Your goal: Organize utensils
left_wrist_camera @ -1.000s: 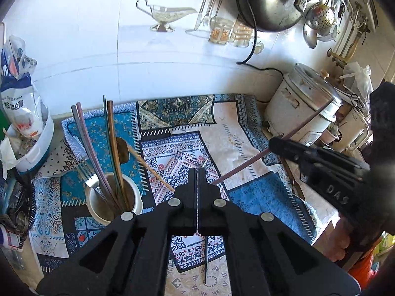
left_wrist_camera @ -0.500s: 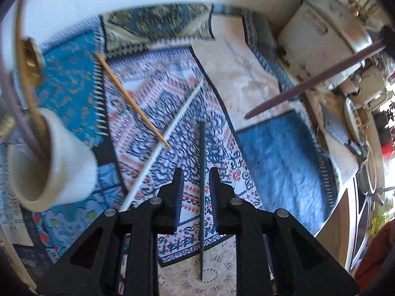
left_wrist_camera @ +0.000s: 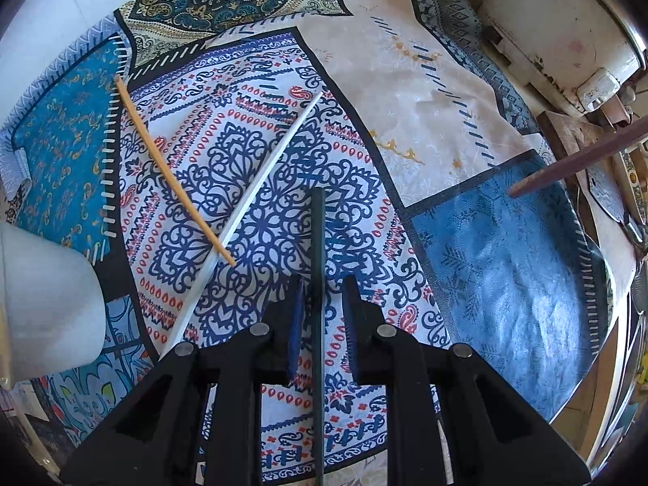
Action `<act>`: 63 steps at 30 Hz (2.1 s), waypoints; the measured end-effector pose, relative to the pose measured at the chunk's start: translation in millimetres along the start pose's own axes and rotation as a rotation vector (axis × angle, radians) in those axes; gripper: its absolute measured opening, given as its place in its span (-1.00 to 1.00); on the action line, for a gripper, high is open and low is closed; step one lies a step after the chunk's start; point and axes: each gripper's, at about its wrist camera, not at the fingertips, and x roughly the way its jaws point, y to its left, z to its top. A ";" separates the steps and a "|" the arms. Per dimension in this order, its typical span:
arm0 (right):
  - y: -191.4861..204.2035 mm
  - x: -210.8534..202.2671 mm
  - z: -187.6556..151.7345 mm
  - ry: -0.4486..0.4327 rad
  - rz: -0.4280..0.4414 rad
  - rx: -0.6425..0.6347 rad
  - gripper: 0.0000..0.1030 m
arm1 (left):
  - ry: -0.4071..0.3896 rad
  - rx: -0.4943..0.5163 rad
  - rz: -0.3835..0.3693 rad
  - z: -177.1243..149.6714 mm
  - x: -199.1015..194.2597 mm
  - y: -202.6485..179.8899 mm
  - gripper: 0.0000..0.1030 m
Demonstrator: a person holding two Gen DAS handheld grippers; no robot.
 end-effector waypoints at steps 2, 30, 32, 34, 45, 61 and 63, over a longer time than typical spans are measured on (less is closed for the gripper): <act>-2.9 -1.2 0.5 -0.003 0.001 0.002 -0.90 | -0.003 0.009 0.007 2.4 1.5 -1.3 -0.90; 45.6 -39.8 23.1 -0.138 0.046 -0.084 -0.90 | -0.357 -0.029 -0.087 -14.1 -159.8 22.1 -0.93; 52.5 -42.8 24.8 -0.150 0.054 -0.092 -0.90 | -0.394 -0.024 -0.083 -16.5 -174.3 22.9 -0.93; 57.6 -44.7 27.3 -0.159 0.061 -0.099 -0.90 | -0.426 -0.021 -0.083 -17.8 -187.2 24.9 -0.93; 101.7 -53.6 46.4 -0.214 0.128 -0.161 -0.90 | -0.589 -0.062 -0.056 -25.4 -259.8 59.5 -0.94; 197.2 -21.3 44.9 -0.165 0.284 -0.271 -0.90 | -0.711 -0.209 0.049 -53.7 -314.9 149.2 -0.96; 205.8 -9.7 41.0 -0.138 0.289 -0.284 -0.90 | -0.703 -0.227 0.055 -55.0 -310.4 158.5 -0.96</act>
